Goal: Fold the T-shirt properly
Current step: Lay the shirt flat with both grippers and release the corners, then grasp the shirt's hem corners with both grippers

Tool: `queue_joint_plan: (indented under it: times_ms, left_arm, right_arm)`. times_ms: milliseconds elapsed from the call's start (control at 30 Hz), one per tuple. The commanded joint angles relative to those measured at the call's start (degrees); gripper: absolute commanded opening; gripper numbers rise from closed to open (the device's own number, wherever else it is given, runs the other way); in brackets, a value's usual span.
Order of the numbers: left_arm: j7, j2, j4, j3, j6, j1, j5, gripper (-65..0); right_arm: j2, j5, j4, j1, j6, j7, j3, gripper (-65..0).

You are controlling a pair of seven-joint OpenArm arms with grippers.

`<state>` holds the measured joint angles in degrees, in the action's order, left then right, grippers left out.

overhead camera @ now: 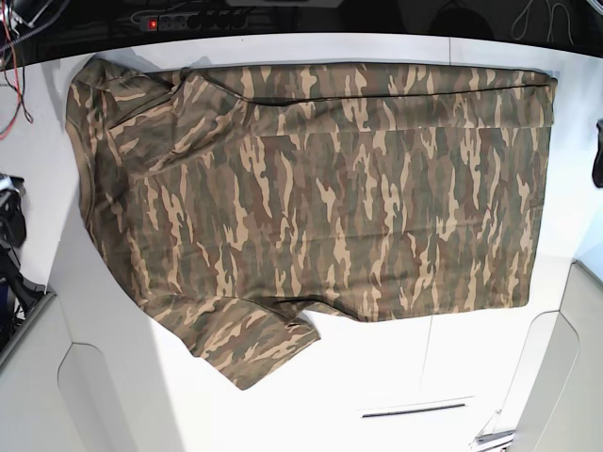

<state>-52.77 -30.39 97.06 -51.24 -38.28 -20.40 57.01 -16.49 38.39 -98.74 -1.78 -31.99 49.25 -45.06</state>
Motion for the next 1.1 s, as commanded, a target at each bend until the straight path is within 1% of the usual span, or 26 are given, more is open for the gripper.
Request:
queue_joint_plan:
  times_ms: [0, 133, 233, 300, 400, 500, 667, 733, 800, 867, 967, 1067]
  left_arm:
    - [2.0, -2.2, -0.4, 1.4, 0.6, 1.5, -0.4, -26.9]
    - [5.5, -5.0, -6.3, 9.8, 3.2, 8.8, -5.7, -26.9]
    - [6.2, -6.2, -11.9, 15.1, 3.3, 14.6, -8.4, -26.9]
    - [7.8, -6.8, -16.0, 18.4, 3.4, 18.4, -11.1, -26.9]
    - [10.6, -7.0, -22.3, 22.8, 6.2, 24.0, -16.0, -26.9]
    - [12.1, -7.1, -29.4, 26.8, 7.1, 29.1, -18.0, -26.9]
    - [17.3, -7.1, -42.4, 32.5, 7.3, 36.6, -21.2, -26.9]
    - [18.6, -7.1, -46.7, 34.2, 7.2, 39.1, -21.3, -26.9]
    - [18.8, -6.9, -50.1, 36.3, 7.2, 41.0, -21.4, -26.9]
    - [19.0, -6.7, -52.8, 38.9, 7.4, 42.4, -21.7, -26.9]
    - [21.8, -6.4, -54.8, 42.3, 9.0, 43.1, -21.6, -26.9]
    - [22.9, -5.5, -55.0, 43.6, 9.8, 43.5, -21.5, -26.9]
  right_arm:
    - [-1.1, -0.9, 1.4, 2.6, 0.3, -2.1, 1.1, -32.6]
    - [-1.2, -5.6, 12.7, 9.8, 0.3, -6.4, 6.4, -32.6]
    - [-1.2, -8.3, 22.2, 15.0, 0.3, -10.2, 9.7, -32.6]
    - [-1.1, -10.9, 28.2, 18.3, 0.3, -12.1, 11.8, -32.6]
    - [-1.1, -14.3, 36.2, 22.4, 0.3, -14.7, 14.0, -32.6]
    - [-1.1, -17.2, 42.2, 25.0, 0.3, -17.3, 14.7, -32.6]
    - [-1.1, -19.0, 48.5, 25.9, 0.3, -20.0, 14.7, -32.6]
    - [-1.1, -20.5, 50.4, 25.9, 0.3, -20.7, 14.7, -32.6]
    - [-1.1, -20.6, 52.1, 25.9, 0.3, -21.5, 14.7, -32.6]
    - [-1.0, -20.5, 53.4, 25.9, 0.3, -22.7, 14.7, -32.6]
    - [-0.1, -20.4, 54.0, 25.9, 0.2, -23.8, 14.7, -32.6]
    - [1.4, -20.4, 54.0, 26.1, 0.2, -24.2, 14.7, -32.6]
